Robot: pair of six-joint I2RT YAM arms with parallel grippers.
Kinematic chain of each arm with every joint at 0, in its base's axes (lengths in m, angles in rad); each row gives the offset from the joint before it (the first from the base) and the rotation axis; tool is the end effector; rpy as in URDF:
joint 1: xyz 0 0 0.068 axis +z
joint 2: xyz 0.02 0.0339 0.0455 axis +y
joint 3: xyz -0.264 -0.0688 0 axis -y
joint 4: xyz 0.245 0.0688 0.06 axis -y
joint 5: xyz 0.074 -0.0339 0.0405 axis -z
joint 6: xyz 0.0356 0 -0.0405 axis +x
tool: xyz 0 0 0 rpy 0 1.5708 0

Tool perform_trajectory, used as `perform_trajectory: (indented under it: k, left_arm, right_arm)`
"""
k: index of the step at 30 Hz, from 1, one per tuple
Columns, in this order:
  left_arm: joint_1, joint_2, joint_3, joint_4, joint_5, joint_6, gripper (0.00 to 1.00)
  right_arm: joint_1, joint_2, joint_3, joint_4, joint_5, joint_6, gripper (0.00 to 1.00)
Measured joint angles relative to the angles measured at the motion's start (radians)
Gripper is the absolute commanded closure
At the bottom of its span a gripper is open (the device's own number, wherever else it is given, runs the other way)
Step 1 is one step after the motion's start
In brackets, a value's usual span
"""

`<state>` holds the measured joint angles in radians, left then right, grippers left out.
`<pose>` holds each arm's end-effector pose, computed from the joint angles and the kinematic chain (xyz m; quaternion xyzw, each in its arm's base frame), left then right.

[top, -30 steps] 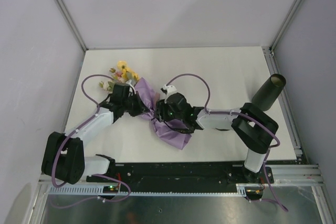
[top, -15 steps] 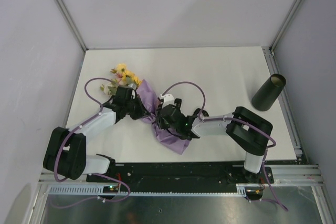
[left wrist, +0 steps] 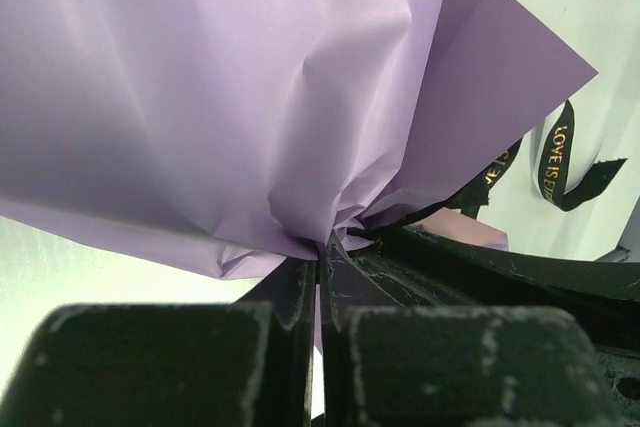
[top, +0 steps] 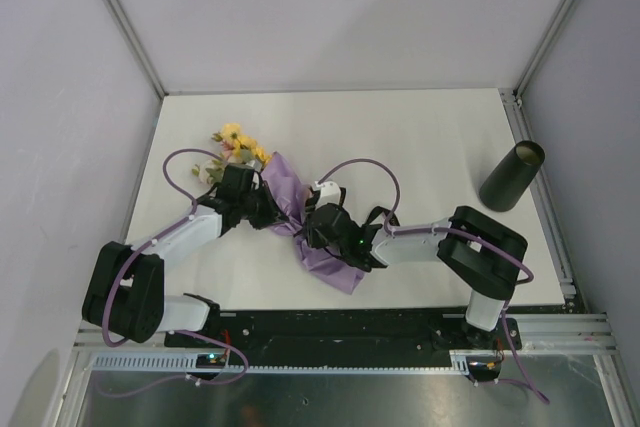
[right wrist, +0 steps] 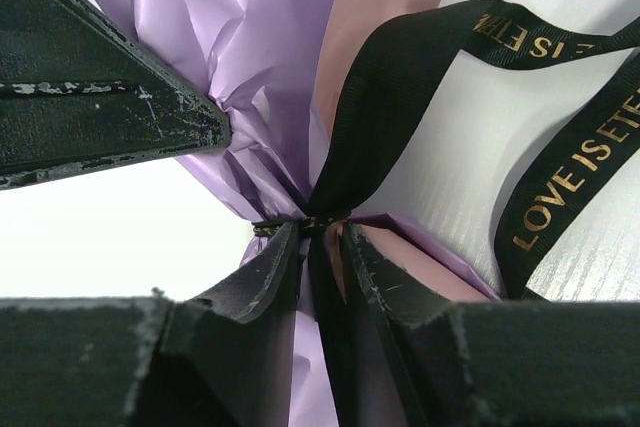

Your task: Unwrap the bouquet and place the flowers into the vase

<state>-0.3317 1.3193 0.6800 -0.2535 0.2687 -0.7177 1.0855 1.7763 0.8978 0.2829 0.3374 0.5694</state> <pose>0.2377 -0.0919 0.1868 -0.1355 0.9258 -0.2744 0.2219 0.1809 0.3178 0.1613 -0.1462 0.8622 0.2396 0.4218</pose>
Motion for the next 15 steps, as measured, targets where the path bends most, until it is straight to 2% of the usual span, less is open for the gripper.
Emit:
perform_trajectory:
  k: [5, 15]
  left_arm:
    - [0.0, 0.0, -0.002, 0.002, 0.003, 0.0, 1.0]
    - [-0.002, 0.0, -0.002, 0.021, 0.009, -0.001, 1.0]
  right_arm:
    - [-0.004, -0.002, -0.006, 0.0, 0.008, 0.022, 0.67]
    - [-0.024, -0.035, -0.014, -0.043, 0.026, 0.076, 0.64]
